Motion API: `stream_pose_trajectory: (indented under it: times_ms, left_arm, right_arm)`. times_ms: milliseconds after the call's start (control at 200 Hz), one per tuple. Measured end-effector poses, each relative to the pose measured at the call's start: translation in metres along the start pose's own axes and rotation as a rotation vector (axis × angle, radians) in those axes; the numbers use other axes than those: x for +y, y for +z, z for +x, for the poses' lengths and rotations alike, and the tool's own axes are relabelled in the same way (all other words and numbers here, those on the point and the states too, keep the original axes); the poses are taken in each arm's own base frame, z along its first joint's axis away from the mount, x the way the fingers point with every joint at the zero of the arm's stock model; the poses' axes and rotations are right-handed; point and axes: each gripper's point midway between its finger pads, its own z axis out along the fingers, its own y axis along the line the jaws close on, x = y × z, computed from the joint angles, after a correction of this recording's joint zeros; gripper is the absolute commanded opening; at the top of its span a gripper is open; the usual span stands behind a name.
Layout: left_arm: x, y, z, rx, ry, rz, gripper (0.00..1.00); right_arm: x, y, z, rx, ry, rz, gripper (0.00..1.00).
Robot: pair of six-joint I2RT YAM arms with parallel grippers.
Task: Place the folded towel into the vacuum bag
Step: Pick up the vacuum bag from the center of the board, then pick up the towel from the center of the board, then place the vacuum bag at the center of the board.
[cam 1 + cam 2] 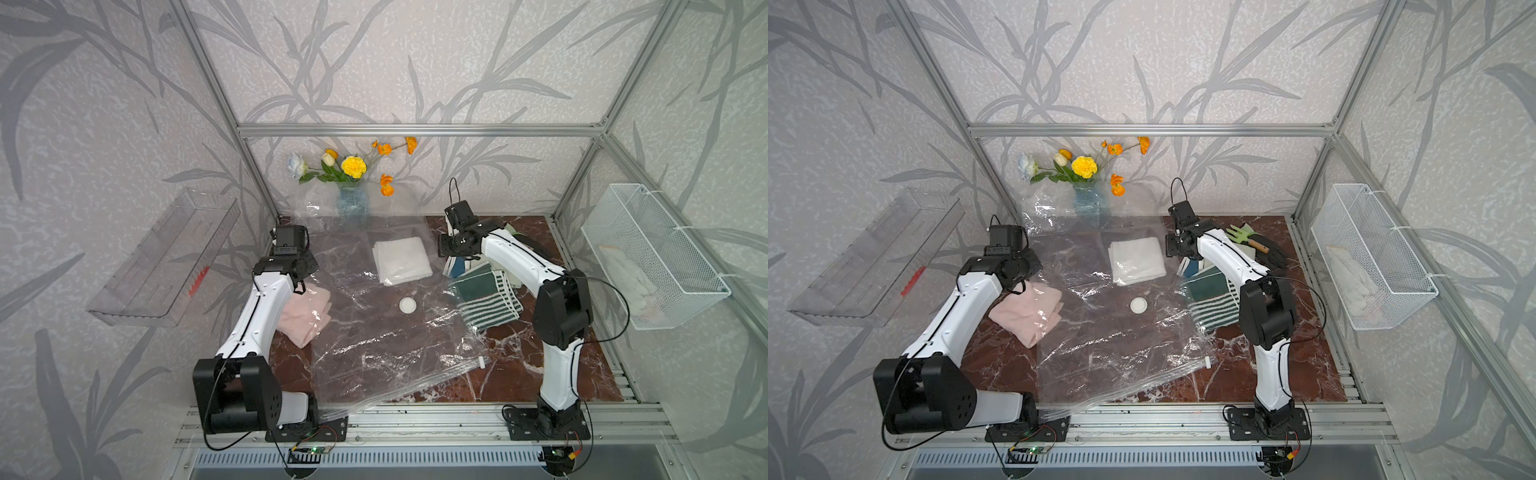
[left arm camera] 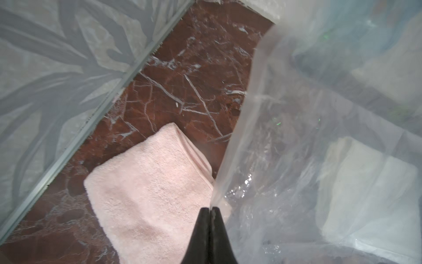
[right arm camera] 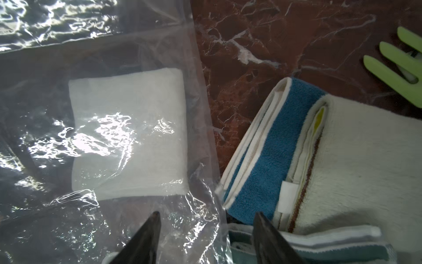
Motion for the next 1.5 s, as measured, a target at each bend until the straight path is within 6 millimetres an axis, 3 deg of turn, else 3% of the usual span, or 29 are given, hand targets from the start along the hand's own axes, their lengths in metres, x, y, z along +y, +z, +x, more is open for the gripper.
stream_pose_trajectory:
  times_ms: [120,225,395,480,600,1015,1195,1380,1500]
  left_arm:
    - [0.009,-0.008,-0.008,-0.045,0.024,-0.048,0.00]
    - [0.015,-0.009,-0.009,-0.056,0.040,-0.079,0.00]
    - [0.030,-0.019,-0.018,-0.106,0.049,-0.158,0.00]
    - [0.037,-0.035,-0.028,-0.166,0.038,-0.174,0.00]
    - [0.041,-0.050,-0.036,-0.213,0.029,-0.174,0.00]
    - [0.031,-0.036,-0.030,-0.172,0.040,-0.138,0.00]
    - [0.028,-0.036,-0.029,-0.166,0.041,-0.123,0.00]
    - [0.026,-0.035,-0.028,-0.161,0.040,-0.111,0.00]
    - [0.025,-0.035,-0.027,-0.156,0.035,-0.101,0.00]
  right_arm:
    - [-0.003,0.020,-0.003,0.007,-0.019,0.042,0.41]
    - [-0.005,0.043,-0.002,0.039,-0.030,0.067,0.38]
    - [-0.002,0.080,0.011,0.123,-0.033,0.061,0.47]
    - [0.001,0.088,0.019,0.167,-0.028,0.044,0.53]
    - [0.011,0.095,0.015,0.181,-0.018,0.002,0.60]
    - [0.050,0.114,0.026,0.228,-0.008,-0.073,0.63]
    - [0.055,0.129,0.039,0.257,0.000,-0.067,0.53]
    - [0.060,0.129,0.039,0.261,0.025,-0.093,0.23]
    - [0.061,0.123,0.037,0.247,0.002,-0.094,0.13]
